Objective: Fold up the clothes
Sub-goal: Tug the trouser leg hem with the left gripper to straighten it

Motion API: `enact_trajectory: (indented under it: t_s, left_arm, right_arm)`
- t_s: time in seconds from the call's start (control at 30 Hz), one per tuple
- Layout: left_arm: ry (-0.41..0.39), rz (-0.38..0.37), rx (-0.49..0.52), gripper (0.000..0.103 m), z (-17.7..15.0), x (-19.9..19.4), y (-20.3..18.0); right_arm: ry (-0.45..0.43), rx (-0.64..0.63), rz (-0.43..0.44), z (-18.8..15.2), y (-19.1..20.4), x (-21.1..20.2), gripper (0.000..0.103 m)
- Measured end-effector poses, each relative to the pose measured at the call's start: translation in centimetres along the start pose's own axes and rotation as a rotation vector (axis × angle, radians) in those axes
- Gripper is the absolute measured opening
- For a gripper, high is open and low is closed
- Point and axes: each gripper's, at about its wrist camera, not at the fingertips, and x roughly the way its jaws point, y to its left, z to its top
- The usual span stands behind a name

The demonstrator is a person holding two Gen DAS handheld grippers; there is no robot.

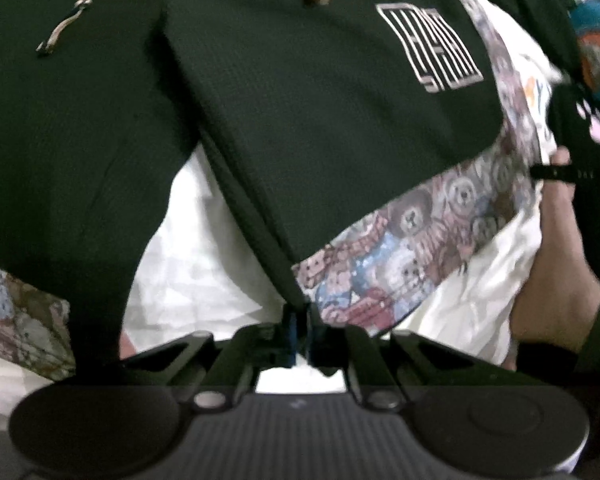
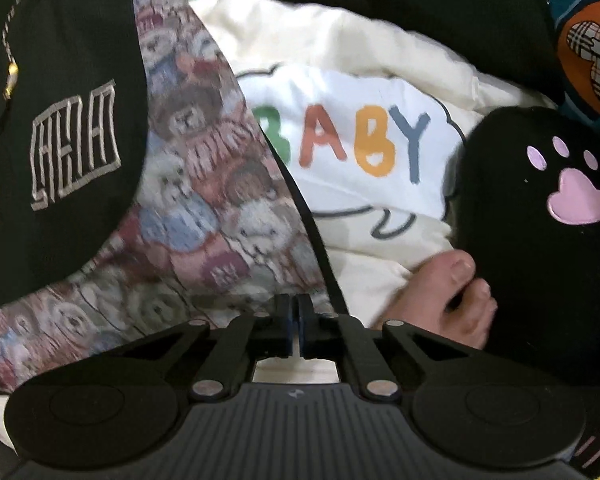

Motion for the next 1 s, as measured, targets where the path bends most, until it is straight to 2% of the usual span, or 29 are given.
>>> enact_trajectory:
  t_s: [0.2, 0.23, 0.33, 0.37, 0.4, 0.47, 0.5, 0.67, 0.7, 0.73, 0.77, 0.8, 0.87, 1.0]
  left_arm:
    - [0.004, 0.000, 0.002, 0.001, 0.0, 0.2, -0.1]
    - [0.001, -0.001, -0.002, 0.002, 0.0, 0.1, -0.1]
    - [-0.023, -0.005, -0.028, 0.004, 0.7, -0.8, -0.7]
    - [-0.040, -0.003, -0.045, 0.011, 0.3, -1.0, -0.4]
    - [-0.059, -0.001, -0.063, 0.026, -0.2, -1.3, 0.0]
    - [-0.085, -0.006, -0.089, 0.043, -0.8, -1.6, 0.6]
    - [-0.077, -0.013, -0.088, 0.044, -0.8, -1.3, 0.6]
    - [-0.044, -0.013, -0.064, 0.042, -1.1, -0.6, 0.7]
    - [-0.043, -0.015, -0.063, 0.029, -1.0, -0.4, 0.7]
    - [-0.041, -0.017, -0.062, 0.021, -1.0, -0.2, 0.6]
    - [-0.040, -0.019, -0.060, 0.011, -0.9, 0.0, 0.6]
    - [-0.037, -0.024, -0.057, 0.008, -0.9, 0.0, 0.5]
    - [-0.026, -0.024, -0.034, 0.006, -0.7, 0.0, 0.2]
    - [0.016, 0.012, 0.032, 0.004, -0.5, -0.3, -0.8]
  right_arm:
    - [-0.024, 0.014, -0.011, -0.2, -0.3, -0.8, 0.002]
    - [-0.051, 0.034, -0.002, -0.1, -0.6, -1.1, 0.002]
    - [-0.094, 0.079, 0.029, 0.1, -1.4, -1.7, 0.017]
    - [-0.099, 0.086, 0.032, 0.2, -1.6, -1.7, 0.029]
    - [-0.104, 0.086, 0.030, 0.3, -1.7, -1.7, 0.036]
    - [-0.103, 0.076, 0.025, 0.6, -1.6, -1.5, 0.038]
    - [-0.099, 0.070, 0.025, 0.6, -1.6, -1.3, 0.039]
    - [-0.079, 0.040, 0.030, 0.8, -1.2, -0.5, 0.039]
    - [-0.075, 0.034, 0.031, 0.8, -1.2, -0.3, 0.039]
    - [-0.071, 0.027, 0.031, 0.9, -1.1, -0.2, 0.038]
    - [-0.067, 0.021, 0.032, 0.9, -1.0, 0.0, 0.034]
    - [-0.063, 0.015, 0.033, 1.0, -1.0, 0.2, 0.024]
    - [-0.054, 0.003, 0.035, 1.0, -0.8, 0.5, 0.012]
    - [-0.047, -0.011, 0.037, 1.2, -0.5, 0.5, 0.007]
